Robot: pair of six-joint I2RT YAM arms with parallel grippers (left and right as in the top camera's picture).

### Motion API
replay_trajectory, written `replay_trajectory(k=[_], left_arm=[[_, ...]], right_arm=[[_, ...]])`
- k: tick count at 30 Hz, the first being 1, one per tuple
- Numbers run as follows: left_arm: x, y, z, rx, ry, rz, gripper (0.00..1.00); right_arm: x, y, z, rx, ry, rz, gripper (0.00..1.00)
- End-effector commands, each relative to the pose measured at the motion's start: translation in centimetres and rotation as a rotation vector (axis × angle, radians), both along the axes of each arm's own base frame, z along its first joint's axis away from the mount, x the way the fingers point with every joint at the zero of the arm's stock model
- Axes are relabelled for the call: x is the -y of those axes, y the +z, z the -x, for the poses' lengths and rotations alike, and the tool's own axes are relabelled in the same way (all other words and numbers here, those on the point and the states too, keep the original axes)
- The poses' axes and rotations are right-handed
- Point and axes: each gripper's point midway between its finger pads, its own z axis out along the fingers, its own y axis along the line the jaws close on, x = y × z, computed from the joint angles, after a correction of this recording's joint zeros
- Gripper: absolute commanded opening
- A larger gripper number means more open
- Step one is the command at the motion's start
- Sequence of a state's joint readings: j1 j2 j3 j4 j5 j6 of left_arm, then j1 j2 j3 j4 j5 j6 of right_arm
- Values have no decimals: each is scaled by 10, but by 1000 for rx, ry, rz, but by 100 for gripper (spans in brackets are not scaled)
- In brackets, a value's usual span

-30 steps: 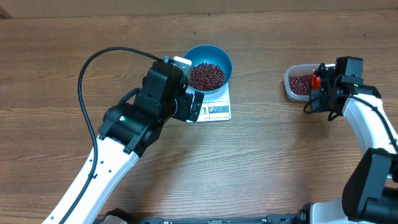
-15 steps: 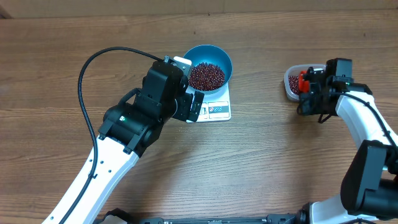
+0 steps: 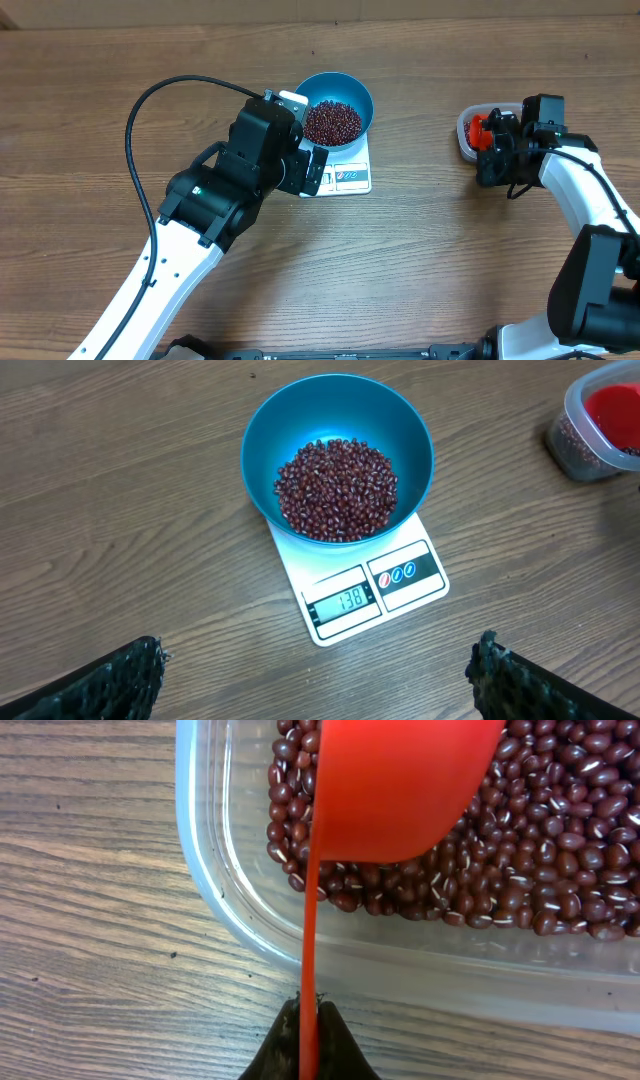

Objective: Scoop item into bowl and weigh 150g on scale
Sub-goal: 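Lower the scoop into the tub and drag it through the beans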

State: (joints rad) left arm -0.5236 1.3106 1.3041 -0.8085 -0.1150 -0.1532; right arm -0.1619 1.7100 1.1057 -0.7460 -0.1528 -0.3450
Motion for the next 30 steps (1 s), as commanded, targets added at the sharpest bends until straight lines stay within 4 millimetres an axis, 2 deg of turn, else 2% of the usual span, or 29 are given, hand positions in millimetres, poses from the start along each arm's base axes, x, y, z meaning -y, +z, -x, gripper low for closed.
replay_trajectory(k=[1, 3, 4, 5, 6, 8, 9, 10, 12, 26, 30], left_arm=[[1, 13, 0, 32, -17, 11, 100], [1, 13, 0, 32, -17, 11, 99], [1, 13, 0, 32, -17, 11, 99], [1, 13, 0, 32, -17, 11, 100], [1, 13, 0, 32, -17, 11, 99], [1, 13, 0, 32, -17, 11, 100], [1, 13, 0, 32, -17, 11, 100], [1, 13, 0, 32, -17, 11, 100], [1, 13, 0, 32, -17, 11, 100], [1, 13, 0, 32, -17, 11, 99], [1, 13, 0, 32, -17, 11, 100]], right_arm=[[-3, -7, 3, -20, 7, -9, 4], [-3, -7, 4, -24, 1, -11, 5], [-3, -7, 4, -28, 1, -12, 9], [-3, -7, 5, -30, 0, -12, 18], [-3, -6, 5, -31, -4, -13, 18], [-3, -4, 4, -32, -15, -15, 6], [-2, -2, 3, -31, -26, -15, 6], [-2, 1, 2, -30, -31, -16, 6], [-1, 6, 0, -28, -31, -16, 13], [2, 45, -17, 55, -31, -3, 13], [3, 50, -20, 70, -43, -1, 13]])
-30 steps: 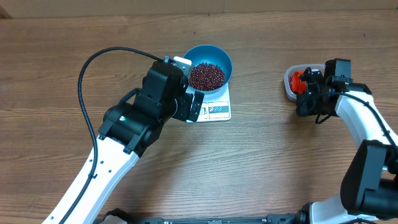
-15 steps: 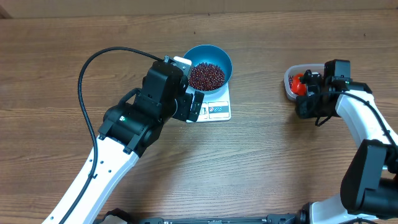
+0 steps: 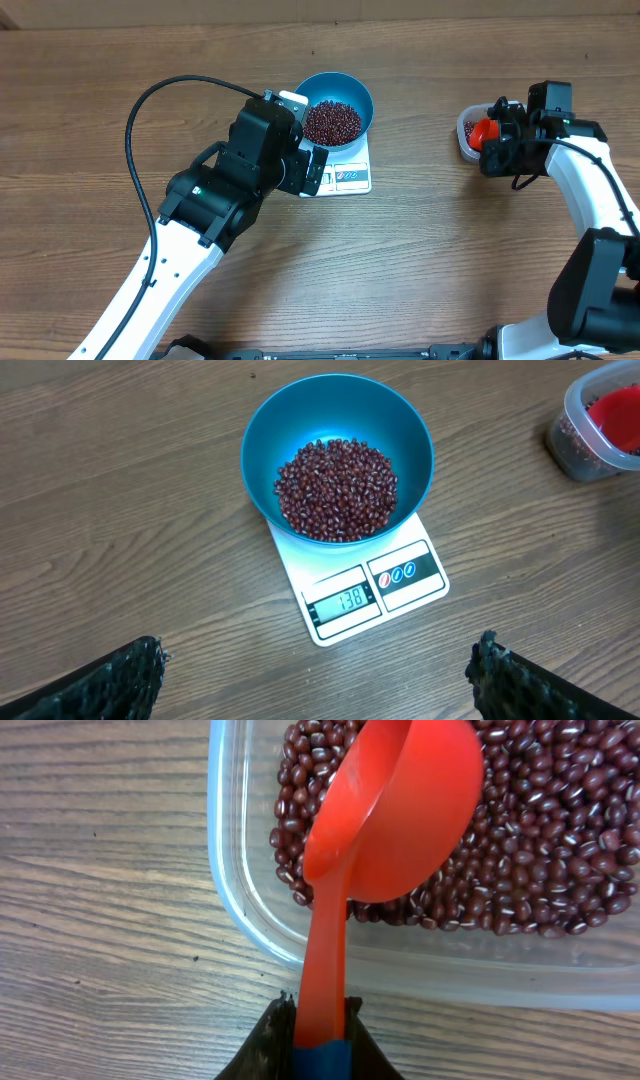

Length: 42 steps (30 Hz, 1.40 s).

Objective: Scoop item into bowl and weigh 150g on scale
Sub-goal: 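Lower the scoop into the tub and drag it through the beans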

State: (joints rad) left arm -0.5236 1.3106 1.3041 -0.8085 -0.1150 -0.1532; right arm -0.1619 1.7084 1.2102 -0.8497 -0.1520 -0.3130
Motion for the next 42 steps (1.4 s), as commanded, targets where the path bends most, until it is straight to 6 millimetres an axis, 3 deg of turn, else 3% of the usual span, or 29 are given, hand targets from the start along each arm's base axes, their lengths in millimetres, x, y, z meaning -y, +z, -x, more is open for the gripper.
replay_trajectory(k=[1, 17, 25, 42], left_arm=[[1, 13, 0, 32, -18, 10, 100], [1, 13, 0, 32, -17, 11, 99], [1, 13, 0, 32, -17, 11, 99], [1, 13, 0, 32, -17, 11, 100]], right_arm=[[2, 25, -13, 76, -24, 9, 13], [9, 49, -31, 138, -63, 28, 13], [14, 49, -30, 136, -73, 55, 4], [38, 46, -25, 107, -115, 193, 4]])
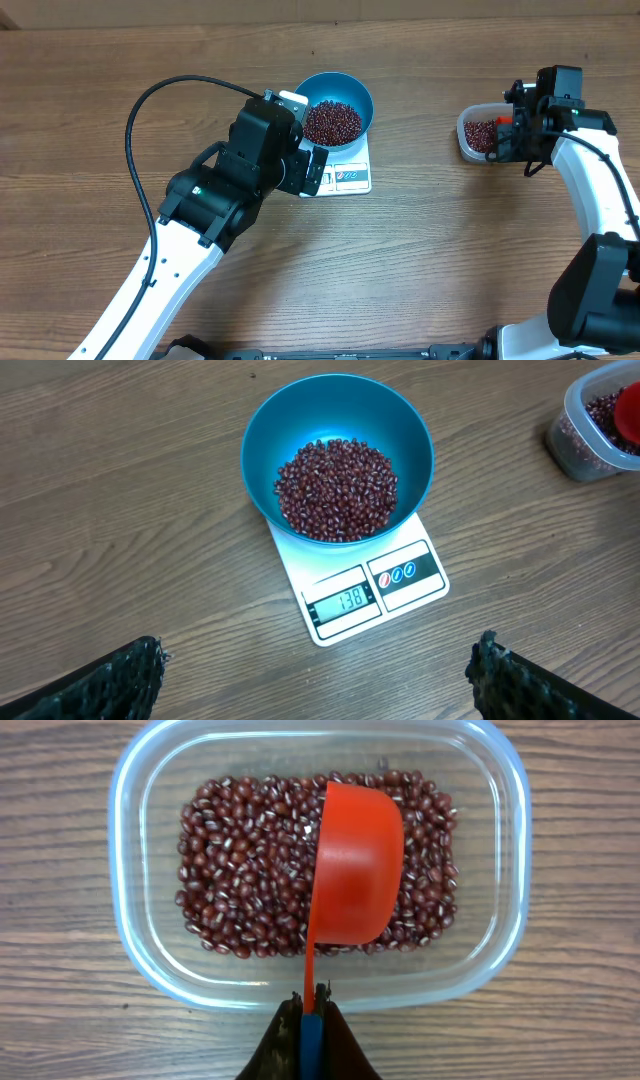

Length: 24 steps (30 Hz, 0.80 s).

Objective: Scoop item into bowl and weigh 150g on scale
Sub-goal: 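Lower the scoop into the tub and drag it through the beans, then lift the filled scoop and carry it left over the teal bowl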

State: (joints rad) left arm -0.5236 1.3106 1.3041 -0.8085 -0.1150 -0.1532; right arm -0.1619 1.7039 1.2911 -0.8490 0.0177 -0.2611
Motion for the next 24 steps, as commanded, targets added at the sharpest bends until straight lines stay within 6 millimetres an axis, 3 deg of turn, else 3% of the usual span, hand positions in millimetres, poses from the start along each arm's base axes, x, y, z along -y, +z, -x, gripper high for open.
replay_trajectory(k=[1, 13, 24], left_arm=[[1, 13, 0, 32, -17, 11, 100], [1, 13, 0, 32, -17, 11, 99], [1, 13, 0, 32, -17, 11, 100]], right_arm=[[5, 19, -4, 43, -9, 37, 4], [-25, -1, 0, -2, 109, -108, 4], [-18, -3, 1, -10, 142, -54, 4]])
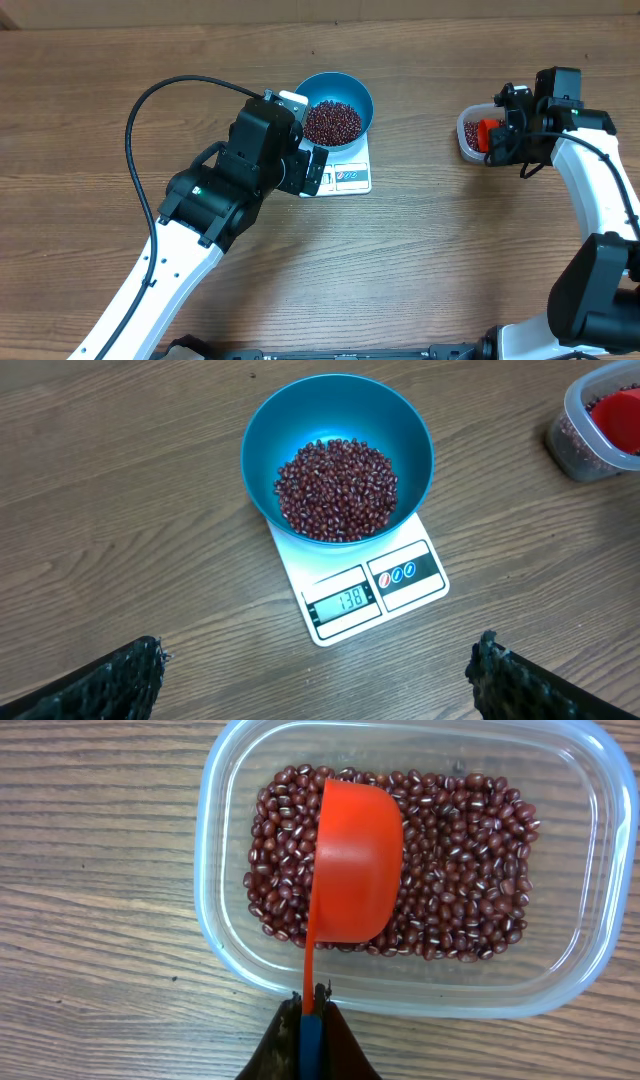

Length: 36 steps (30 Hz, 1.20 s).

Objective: Scoop item into bowl and weigh 150g on scale
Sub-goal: 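Lift the filled scoop and carry it left over the teal bowl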

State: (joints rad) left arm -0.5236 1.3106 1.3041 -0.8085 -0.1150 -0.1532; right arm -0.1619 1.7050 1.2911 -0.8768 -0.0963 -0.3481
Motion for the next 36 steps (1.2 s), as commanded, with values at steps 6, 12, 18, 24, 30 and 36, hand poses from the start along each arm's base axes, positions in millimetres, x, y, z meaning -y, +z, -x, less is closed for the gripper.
replay_trajectory(k=[6, 12, 18, 24, 30, 36], left_arm=[[1, 13, 0, 32, -17, 11, 100], [1, 13, 0, 32, -17, 11, 100], [1, 13, 0, 32, -17, 11, 100], [1, 13, 0, 32, -17, 11, 99], [1, 13, 0, 32, -17, 11, 99], [1, 13, 0, 32, -18, 10, 100]], right_arm=[[16, -2, -6, 9, 18, 109, 4], [9, -15, 0, -42, 35, 71, 4], [-4, -20, -1, -46, 56, -6, 4], [-24, -17, -1, -34, 88, -117, 4], [-15, -18, 3, -57, -23, -159, 4], [-2, -11, 0, -21, -89, -278, 4]])
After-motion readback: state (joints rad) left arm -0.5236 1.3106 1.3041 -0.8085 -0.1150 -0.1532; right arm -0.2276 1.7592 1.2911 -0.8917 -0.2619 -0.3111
